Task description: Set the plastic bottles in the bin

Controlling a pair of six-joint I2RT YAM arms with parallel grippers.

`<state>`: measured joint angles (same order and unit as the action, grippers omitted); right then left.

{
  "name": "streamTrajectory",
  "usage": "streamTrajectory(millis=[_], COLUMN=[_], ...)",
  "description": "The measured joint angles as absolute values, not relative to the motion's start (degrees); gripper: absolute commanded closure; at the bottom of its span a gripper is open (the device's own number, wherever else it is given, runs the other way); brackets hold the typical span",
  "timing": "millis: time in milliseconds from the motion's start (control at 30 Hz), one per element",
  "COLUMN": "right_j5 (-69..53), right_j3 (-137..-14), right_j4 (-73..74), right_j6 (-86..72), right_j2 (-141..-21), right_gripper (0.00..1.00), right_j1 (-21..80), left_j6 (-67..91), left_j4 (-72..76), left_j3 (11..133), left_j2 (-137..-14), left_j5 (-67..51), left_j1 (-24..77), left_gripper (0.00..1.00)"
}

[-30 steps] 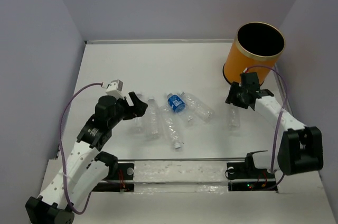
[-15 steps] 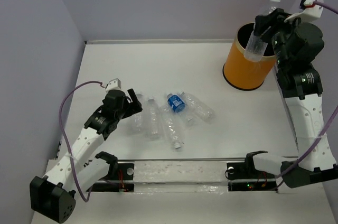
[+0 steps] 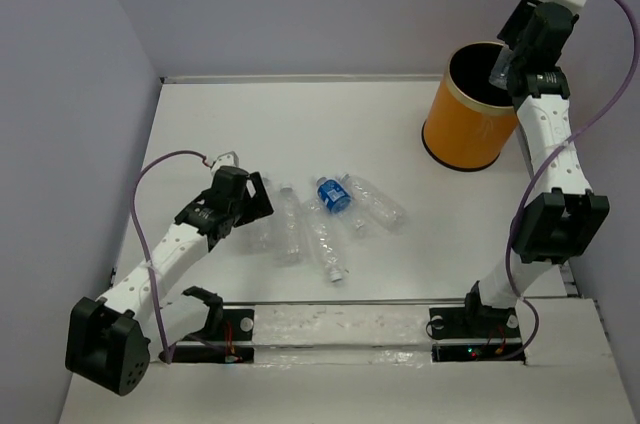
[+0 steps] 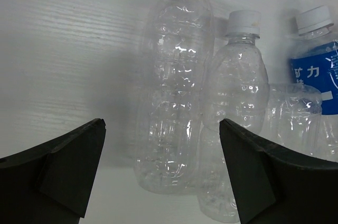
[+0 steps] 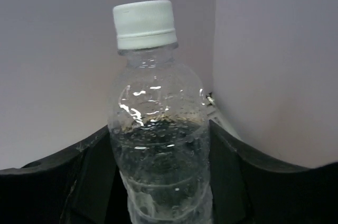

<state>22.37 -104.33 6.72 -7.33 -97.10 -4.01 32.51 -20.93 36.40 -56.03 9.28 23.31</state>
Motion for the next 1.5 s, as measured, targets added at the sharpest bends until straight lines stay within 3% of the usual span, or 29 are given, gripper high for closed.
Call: streamTrajectory(millis=[100,400,533,633,800,1033,1233,1500], right_j5=[20.93,12.93,8.08,5.61,0.84,-3.73,-8.08,-14.28], right_j3=[-103.61,-94.89,-86.35,-79.57,-71.13,-58.5,-56.97,-58.78], right_j4=[6.42,5.8,5.02,2.9,0.43,-0.91,-6.22,-13.19], right_j6=[-8.08,-15.97,-20.27,-21.39,-22.81,-28.38,-34.02,-41.23], right_j2=[-97.65,-88.92,-79.85,-73.54,-70.37,-69.04,-71.72,-83.31], right_gripper=[0.05,0.06,0.07,0.07,0.07,0.07,0.03,0.0], right_j1=[-4.82,-4.51,-1.56,7.35,22.65,34.63,41.5,47.09], left_j6=[32.49,32.95,32.97,32.84,32.86,32.86,32.62,29.69], left_j4=[-20.8,-20.29,-19.99,-20.12,-20.51,-22.9,-22.83,-12.14], left_j3=[36.47,36.47,36.64,37.56,39.68,39.9,40.4,38.3], left_j2=[-58.54,-63.92,-66.96,-70.22,-72.82,-68.49,-54.59,-41.45], left_j5=[9.28,9.76,9.72,9.89,10.9,13.63,14.17,-5.37], left_j1=[23.57,25.15,25.41,25.41,25.41,25.41,25.41,25.41], left_gripper=[0.01,0.07,0.25,0.3,0.49,0.53,0.5,0.49])
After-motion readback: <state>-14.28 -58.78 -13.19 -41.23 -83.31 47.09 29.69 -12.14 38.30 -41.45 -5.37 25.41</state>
